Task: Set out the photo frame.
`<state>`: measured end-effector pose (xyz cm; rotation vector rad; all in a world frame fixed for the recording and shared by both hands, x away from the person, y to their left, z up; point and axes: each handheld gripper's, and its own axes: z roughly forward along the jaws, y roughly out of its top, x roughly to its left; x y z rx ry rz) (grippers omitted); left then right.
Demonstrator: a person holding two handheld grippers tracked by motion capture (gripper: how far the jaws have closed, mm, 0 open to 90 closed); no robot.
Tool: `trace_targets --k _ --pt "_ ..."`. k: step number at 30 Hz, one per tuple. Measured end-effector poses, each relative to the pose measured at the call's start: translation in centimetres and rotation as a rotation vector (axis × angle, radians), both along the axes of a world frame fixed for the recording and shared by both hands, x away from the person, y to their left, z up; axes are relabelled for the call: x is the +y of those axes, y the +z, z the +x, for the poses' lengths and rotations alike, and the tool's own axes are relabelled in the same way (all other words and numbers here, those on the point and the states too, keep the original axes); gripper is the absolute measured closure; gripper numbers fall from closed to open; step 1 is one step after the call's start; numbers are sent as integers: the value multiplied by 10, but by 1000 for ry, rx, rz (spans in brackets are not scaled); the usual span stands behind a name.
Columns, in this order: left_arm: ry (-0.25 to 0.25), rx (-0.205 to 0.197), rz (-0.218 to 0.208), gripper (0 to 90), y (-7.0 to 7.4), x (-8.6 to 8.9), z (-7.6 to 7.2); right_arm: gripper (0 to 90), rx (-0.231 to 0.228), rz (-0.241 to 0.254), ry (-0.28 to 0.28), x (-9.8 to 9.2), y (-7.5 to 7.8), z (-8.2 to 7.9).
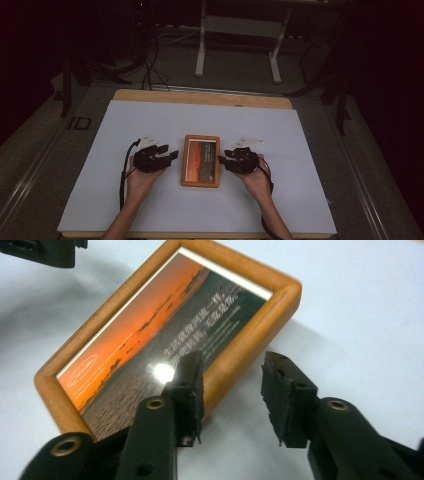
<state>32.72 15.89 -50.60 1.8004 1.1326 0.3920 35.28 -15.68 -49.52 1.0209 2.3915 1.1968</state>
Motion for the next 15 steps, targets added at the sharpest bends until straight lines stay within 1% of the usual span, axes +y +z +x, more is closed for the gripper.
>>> trace_targets --k 2,4,6,9,11,15 --pt "1 3 -5 498 0 0 0 657 -14 5 -11 1 4 1" --pt "1 2 -6 498 0 0 0 696 -18 20 -21 2 7 5" --pt "0 3 -7 498 -1 0 0 744 -26 20 -36 3 11 9" --pt "0 9 -6 498 -2 0 1 828 -43 1 -54 6 16 16" --pt "-1 8 -1 498 -2 0 0 887 -45 -9 -46 8 17 22" --pt "-2 4 -6 497 -1 1 -1 898 -51 -46 -26 17 15 31"
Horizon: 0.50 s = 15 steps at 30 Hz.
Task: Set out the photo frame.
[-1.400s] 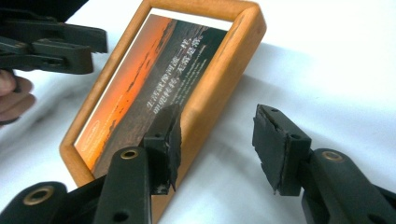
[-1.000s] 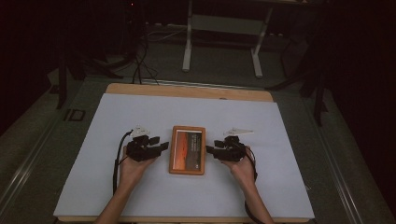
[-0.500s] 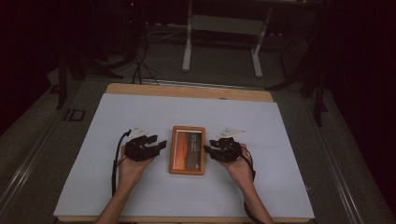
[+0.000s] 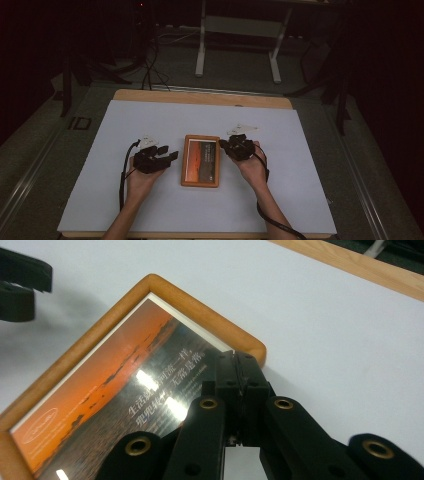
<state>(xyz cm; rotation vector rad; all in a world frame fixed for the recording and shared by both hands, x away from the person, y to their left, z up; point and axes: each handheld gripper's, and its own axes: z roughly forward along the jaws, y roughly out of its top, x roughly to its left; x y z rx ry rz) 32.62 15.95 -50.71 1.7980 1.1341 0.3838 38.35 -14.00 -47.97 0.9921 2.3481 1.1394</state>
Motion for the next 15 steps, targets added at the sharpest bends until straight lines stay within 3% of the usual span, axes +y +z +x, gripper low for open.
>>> trace_targets --k 6,12,15 --pt "-4 7 3 498 -2 -2 0 899 -33 -29 22 13 -3 9" --pt "-9 7 4 498 -2 -2 0 899 -27 -39 21 20 -5 16" --pt "-12 7 4 497 -2 -2 -1 899 -29 -73 21 25 -9 18"
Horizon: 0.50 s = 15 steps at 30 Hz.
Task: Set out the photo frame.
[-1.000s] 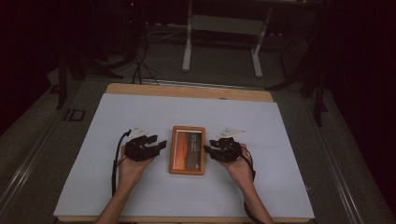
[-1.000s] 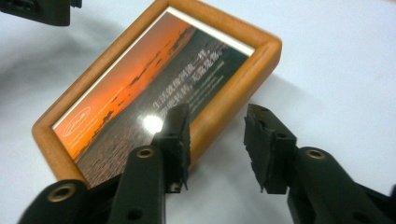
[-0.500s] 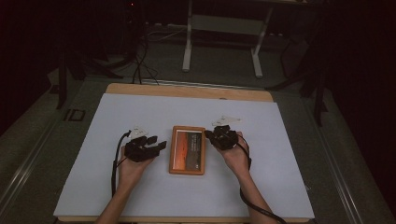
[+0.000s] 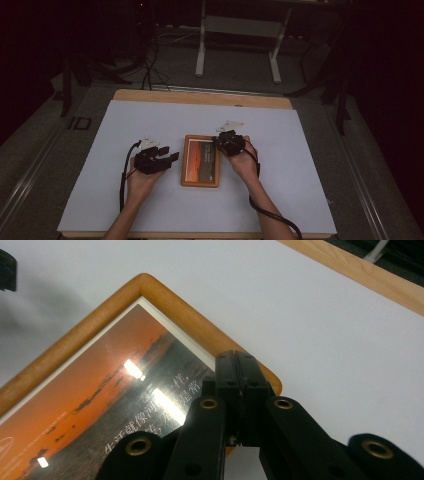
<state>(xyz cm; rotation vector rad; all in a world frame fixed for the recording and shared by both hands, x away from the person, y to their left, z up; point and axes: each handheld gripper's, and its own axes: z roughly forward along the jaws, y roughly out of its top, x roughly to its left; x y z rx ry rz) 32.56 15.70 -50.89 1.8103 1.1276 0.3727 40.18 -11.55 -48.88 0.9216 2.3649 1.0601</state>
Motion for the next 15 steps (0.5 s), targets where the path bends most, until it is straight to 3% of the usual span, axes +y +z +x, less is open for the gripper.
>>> trace_targets --k 15 --pt "-4 -4 -21 497 3 -1 -2 899 6 28 -17 -2 -3 4"
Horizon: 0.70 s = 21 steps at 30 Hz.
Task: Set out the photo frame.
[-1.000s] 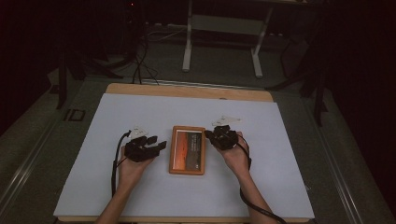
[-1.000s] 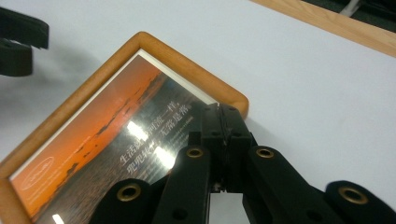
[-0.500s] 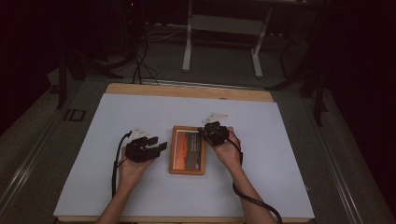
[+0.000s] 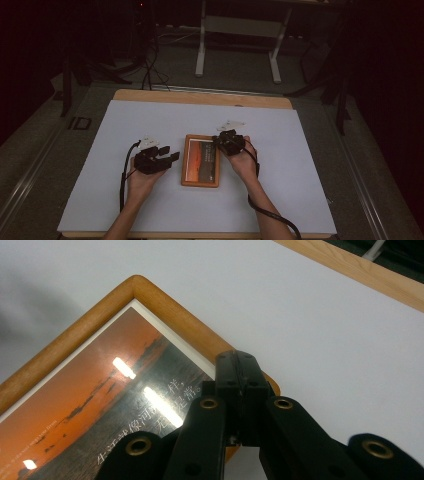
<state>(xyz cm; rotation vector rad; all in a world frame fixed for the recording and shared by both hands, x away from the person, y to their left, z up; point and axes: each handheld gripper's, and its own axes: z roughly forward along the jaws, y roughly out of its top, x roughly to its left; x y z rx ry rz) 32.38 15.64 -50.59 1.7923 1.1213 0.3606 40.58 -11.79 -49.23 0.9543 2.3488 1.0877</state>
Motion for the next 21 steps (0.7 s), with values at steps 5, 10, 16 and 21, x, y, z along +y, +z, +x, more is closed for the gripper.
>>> trace_targets --k 5,10,16,21 --pt "-5 1 -15 498 2 -1 -1 899 14 6 -16 -5 -3 2" --pt "-19 5 -49 498 7 -2 -3 899 41 26 -38 -11 -7 6" --pt "-28 12 -67 494 11 -4 -6 899 64 29 -50 -14 -9 8" --pt "-50 44 -55 494 10 -6 -5 899 94 45 -70 -20 -16 12"
